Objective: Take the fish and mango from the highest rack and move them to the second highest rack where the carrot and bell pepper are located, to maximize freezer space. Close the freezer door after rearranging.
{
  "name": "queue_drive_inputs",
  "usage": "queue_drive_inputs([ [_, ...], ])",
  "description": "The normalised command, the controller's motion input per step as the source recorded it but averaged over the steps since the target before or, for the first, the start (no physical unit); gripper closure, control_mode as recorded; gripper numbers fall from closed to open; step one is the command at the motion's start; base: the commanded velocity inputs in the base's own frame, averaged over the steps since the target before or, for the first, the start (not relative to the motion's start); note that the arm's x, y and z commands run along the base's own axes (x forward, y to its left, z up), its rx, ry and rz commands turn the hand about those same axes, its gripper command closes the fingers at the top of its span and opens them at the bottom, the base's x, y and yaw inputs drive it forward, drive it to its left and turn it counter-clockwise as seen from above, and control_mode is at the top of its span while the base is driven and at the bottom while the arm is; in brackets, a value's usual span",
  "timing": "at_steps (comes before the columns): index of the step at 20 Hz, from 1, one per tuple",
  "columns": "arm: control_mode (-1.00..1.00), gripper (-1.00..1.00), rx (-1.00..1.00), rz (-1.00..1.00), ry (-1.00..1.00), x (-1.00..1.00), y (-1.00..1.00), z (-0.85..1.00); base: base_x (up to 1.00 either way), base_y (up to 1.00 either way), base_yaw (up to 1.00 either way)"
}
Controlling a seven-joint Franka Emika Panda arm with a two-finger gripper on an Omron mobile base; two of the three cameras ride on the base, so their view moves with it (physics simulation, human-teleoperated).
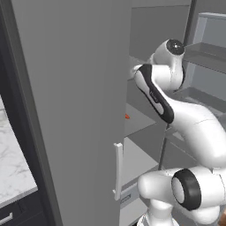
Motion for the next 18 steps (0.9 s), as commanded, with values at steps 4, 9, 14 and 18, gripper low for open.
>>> queue_drive_inputs([
  [4, -1.00, 1.00, 0.00, 0.05, 0.00, -0.90, 0.00, -0.05, 0.00, 0.00, 0.00],
  [9, -1.00, 1.00, 0.00, 0.09, 0.00, -0.86, -0.01, -0.13, 0.00, 0.00, 0.00],
  [14, -1.00, 1.00, 0.01, 0.08, 0.00, -0.78, -0.03, -0.29, 0.00, 0.00, 0.00],
  [18, -1.00, 1.00, 0.00, 0.03, 0.00, -0.53, 0.00, -0.49, 0.00, 0.00, 0.00],
])
